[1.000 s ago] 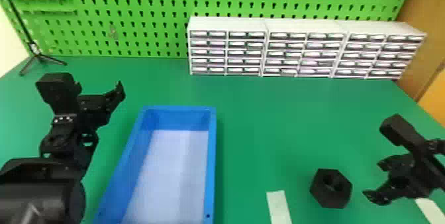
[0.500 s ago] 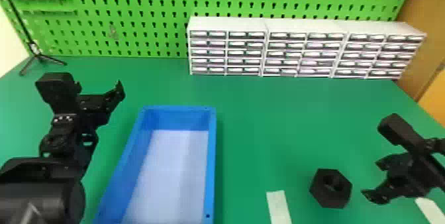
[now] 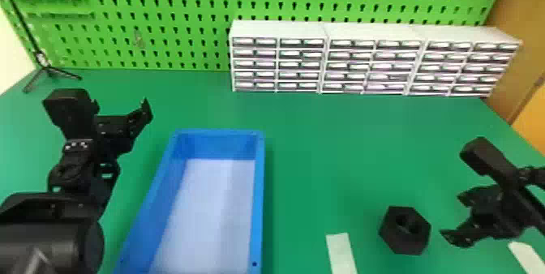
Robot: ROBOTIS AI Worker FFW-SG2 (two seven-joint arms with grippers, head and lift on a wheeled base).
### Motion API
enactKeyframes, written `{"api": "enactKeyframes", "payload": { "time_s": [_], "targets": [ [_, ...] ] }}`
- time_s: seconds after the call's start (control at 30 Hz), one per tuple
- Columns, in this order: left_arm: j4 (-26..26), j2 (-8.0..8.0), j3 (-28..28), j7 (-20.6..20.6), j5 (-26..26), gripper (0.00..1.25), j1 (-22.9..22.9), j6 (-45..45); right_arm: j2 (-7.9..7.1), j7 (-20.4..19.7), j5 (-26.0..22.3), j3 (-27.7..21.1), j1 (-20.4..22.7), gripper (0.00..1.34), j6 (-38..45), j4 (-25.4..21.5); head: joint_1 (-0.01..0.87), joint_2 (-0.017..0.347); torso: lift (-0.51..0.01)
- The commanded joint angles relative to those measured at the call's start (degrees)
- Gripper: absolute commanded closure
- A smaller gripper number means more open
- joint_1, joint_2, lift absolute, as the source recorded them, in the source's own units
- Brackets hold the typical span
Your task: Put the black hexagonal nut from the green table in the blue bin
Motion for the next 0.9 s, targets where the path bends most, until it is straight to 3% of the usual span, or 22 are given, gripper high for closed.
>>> {"api": "enactKeyframes", "payload": {
  "time_s": [0.0, 0.33, 0.87],
  "targets": [
    [0.0, 0.02, 0.0, 0.0, 0.09, 0.25, 0.0, 0.0, 0.81, 0.18, 1.93, 1.8, -1.71, 0.15, 0.64, 0.0, 0.683, 0.028, -0.096],
    [0.0, 0.02, -0.17, 0.0, 0.27, 0.25, -0.09, 0.0, 3.53, 0.7, 5.18, 6.28, -5.84, 0.15, 1.16, 1.67, 0.683, 0.028, -0.096],
    [0.0, -0.07, -0.17, 0.0, 0.53, 0.25, 0.0, 0.0, 6.96, 0.7, 8.26, 7.95, -8.39, 0.18, -0.68, 6.16, 0.683, 0.028, -0.096]
  ]
}}
